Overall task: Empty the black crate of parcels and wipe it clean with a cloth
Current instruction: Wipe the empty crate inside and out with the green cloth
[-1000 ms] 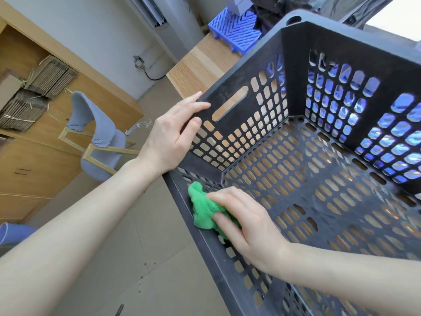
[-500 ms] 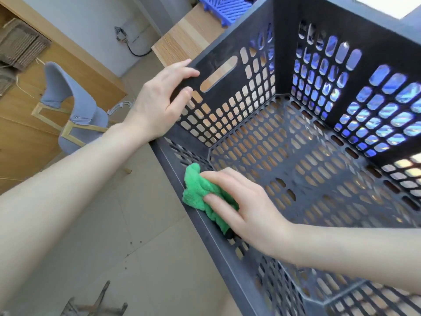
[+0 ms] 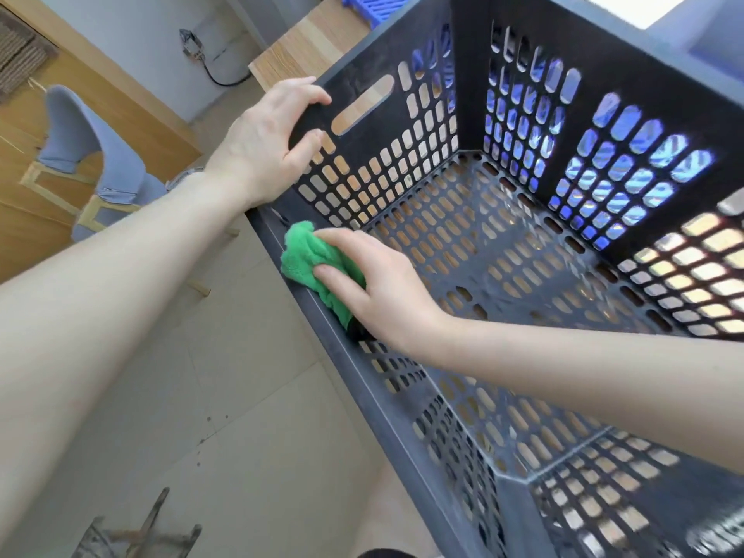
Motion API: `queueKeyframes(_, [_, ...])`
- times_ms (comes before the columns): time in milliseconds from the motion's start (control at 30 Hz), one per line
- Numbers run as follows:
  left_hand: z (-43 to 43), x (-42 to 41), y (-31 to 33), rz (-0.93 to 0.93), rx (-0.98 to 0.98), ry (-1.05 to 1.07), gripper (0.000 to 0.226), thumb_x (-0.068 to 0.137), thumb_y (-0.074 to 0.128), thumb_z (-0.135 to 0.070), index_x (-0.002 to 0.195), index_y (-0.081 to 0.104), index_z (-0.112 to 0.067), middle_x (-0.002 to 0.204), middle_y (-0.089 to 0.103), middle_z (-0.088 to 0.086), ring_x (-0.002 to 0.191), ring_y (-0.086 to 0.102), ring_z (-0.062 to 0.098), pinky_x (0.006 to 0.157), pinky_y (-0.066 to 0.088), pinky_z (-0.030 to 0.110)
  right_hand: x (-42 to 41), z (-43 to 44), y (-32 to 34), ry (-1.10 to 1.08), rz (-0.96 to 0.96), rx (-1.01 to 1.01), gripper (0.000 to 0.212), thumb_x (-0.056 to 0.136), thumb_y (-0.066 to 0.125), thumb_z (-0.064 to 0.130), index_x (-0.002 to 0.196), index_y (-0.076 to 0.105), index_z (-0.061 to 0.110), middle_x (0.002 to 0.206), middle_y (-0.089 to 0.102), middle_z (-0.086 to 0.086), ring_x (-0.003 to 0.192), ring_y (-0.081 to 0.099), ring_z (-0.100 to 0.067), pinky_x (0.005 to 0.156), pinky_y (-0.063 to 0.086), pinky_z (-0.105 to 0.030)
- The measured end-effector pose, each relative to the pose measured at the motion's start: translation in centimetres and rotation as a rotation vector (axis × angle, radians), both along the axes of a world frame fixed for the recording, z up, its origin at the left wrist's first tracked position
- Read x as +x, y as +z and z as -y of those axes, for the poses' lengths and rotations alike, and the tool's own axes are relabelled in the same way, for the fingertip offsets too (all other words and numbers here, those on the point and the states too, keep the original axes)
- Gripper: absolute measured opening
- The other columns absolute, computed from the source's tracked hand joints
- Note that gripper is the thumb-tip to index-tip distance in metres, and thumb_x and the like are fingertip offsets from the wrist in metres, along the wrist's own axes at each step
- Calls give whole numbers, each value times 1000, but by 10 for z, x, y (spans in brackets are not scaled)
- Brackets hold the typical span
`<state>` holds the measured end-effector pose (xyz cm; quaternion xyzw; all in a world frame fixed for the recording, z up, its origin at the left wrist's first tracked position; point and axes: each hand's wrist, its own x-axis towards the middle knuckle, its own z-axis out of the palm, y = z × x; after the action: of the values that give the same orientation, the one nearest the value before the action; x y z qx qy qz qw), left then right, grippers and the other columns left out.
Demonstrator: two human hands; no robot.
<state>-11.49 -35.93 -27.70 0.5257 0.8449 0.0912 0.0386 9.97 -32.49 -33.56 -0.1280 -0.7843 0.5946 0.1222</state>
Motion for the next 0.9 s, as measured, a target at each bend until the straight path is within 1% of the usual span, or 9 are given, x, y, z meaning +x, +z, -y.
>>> queueKeyframes(100, [0,1,1,3,-11,14,39,95,46,-33,133,44,-25,150,39,0,131,44,28,107,37,43,37,-3,0,81,38,43,34,96,54,30,129,51,24,117,58,6,109,53,-15,95,43,-40])
queueKeyframes(267, [-1,2,0,-5,-11,12,37,97,46,-31,134,43,-26,150,38,-2,128,46,29,105,38,43,92,-3,6,206,81,112,33,93,48,37,125,37,34,119,51,6,108,52,-16,93,44,-40])
queueKeyframes(367, [0,3,0,-9,-16,16,37,97,46,-33,133,42,-28,150,38,-3,128,46,30,105,39,45,114,-3,10,266,102,137,33,95,46,37,125,32,35,120,47,8,106,52,-17,92,43,-40])
queueKeyframes(500, [0,4,1,-14,-16,19,37,97,47,-34,133,41,-29,150,38,-3,127,47,31,105,39,46,105,0,14,237,138,168,32,97,46,34,126,32,34,123,47,5,108,53,-24,93,43,-45])
queueKeyframes(567, [0,6,1,-24,-22,24,37,97,46,-34,133,41,-29,150,38,-3,126,47,31,105,40,46,90,3,15,183,167,147,32,98,47,32,129,35,30,125,47,4,110,52,-24,94,42,-44])
queueKeyframes(700, [0,7,2,-27,-27,30,37,97,47,-32,133,41,-29,150,38,-3,126,47,32,104,39,46,80,10,17,117,185,128,30,99,45,33,128,36,30,124,47,4,108,52,-26,93,43,-43])
queueKeyframes(767, [0,7,2,-29,-30,24,36,97,47,-32,133,41,-29,150,38,-2,125,48,33,105,39,46,89,10,20,135,206,122,31,99,44,33,128,36,29,123,47,5,108,52,-26,93,43,-44])
queueKeyframes(900, [-1,6,2,-34,-32,26,37,98,48,-32,133,41,-28,150,38,-1,126,47,34,104,40,48,123,5,24,225,254,164,29,98,45,33,125,34,32,114,46,7,100,53,-25,90,43,-43])
